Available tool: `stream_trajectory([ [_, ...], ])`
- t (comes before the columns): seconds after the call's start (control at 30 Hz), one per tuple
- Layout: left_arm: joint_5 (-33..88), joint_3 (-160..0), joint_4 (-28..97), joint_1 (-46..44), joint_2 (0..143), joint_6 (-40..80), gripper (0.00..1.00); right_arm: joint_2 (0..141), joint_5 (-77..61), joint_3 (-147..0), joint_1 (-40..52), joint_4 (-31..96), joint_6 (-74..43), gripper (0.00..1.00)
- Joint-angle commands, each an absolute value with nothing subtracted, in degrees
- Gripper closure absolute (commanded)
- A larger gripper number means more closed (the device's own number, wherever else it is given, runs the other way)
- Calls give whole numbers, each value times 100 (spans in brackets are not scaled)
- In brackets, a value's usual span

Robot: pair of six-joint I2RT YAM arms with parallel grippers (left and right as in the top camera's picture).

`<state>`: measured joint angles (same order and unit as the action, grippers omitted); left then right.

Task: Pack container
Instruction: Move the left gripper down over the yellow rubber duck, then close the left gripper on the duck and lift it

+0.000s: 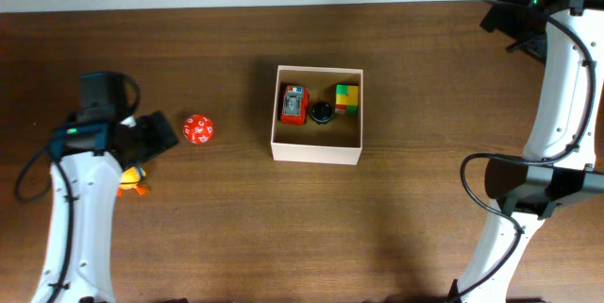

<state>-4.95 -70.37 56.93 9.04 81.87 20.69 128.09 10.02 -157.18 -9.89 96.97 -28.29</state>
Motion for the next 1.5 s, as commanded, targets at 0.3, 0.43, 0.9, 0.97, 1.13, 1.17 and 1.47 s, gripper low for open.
stream_trajectory([
  [0.3, -1756, -6748, 5236, 1621, 8394, 2523, 1, 12689, 1009, -15734, -1015, 9732, -2836, 1],
  [0.43, -1892, -6705, 5002, 1621, 8779, 2523, 1, 12689, 1009, -15734, -1015, 9732, -2836, 1],
  [0.9, -1745, -6705, 4501, 1632, 10333, 1651, 1, 12689, 1009, -15734, -1015, 9732, -2836, 1],
  [0.97, -1669, -6705, 4425, 1632, 10420, 1487, 1, 12689, 1009, -15734, -1015, 9732, -2836, 1],
  [1.13, -1575, -6705, 4364, 1629, 10521, 1339, 1, 12689, 1009, -15734, -1015, 9732, -2836, 1],
  [1.17, -1544, -6705, 4355, 1629, 10521, 1339, 0, 12689, 1009, -15734, -1015, 9732, -2836, 1],
  [1.47, -1037, -6678, 4340, 1629, 10521, 1341, 25, 12689, 1009, -15734, -1015, 9732, -2836, 1],
])
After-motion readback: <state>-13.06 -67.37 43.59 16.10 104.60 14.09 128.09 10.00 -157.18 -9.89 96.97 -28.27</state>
